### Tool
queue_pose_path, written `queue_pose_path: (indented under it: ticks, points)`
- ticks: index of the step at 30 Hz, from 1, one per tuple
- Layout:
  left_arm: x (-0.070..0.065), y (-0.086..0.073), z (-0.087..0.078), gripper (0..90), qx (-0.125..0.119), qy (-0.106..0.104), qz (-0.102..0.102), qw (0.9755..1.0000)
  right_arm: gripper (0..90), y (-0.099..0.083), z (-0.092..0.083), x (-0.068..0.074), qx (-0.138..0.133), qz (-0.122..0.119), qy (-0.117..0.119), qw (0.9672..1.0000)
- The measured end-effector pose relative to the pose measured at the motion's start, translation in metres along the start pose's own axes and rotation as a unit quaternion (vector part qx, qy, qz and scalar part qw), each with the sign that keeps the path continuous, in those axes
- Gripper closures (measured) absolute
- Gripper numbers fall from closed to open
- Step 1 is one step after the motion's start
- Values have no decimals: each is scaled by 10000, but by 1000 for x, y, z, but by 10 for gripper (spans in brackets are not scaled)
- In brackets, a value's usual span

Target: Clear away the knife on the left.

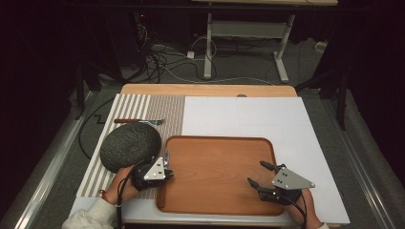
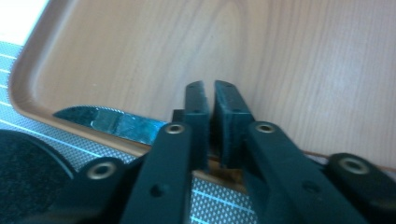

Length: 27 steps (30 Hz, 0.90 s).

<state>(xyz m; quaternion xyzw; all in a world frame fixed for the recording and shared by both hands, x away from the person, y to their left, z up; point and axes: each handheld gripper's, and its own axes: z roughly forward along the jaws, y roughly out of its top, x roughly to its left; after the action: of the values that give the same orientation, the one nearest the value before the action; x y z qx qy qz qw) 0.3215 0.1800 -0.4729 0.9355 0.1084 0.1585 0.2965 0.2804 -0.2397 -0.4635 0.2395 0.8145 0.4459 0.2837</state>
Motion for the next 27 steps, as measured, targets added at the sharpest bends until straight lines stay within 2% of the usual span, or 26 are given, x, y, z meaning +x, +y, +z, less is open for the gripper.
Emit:
queue_pose_path:
  ticks: [4,8,12,17,20,23,24,25,27]
  points:
    - [1,3,-3,776,-188,124,-69,9997,320,0,0,0,-43,33,28,10000]
    - [0,6,-7,736,-363,277,-27,9990,320,0,1,1,-43,10,26,10000]
    - [-1,10,-9,645,-452,337,-16,9984,320,1,1,1,-40,-8,23,10000]
    - [-2,13,-13,495,-503,600,14,9969,320,1,0,1,-40,-7,21,10000]
    - [-1,13,-15,430,-536,687,-45,9962,320,1,0,1,-38,-22,22,10000]
    - [-1,13,-18,384,-659,809,-88,9945,320,1,0,1,-40,-15,22,10000]
    - [-2,13,-19,371,-697,928,-81,9932,320,1,0,1,-39,-25,10,10000]
    - [-2,13,-20,301,-709,1035,-87,9921,320,1,0,1,-53,-19,3,10000]
    - [-2,13,-22,281,-735,1082,-80,9914,320,1,-1,1,-61,-14,-12,10000]
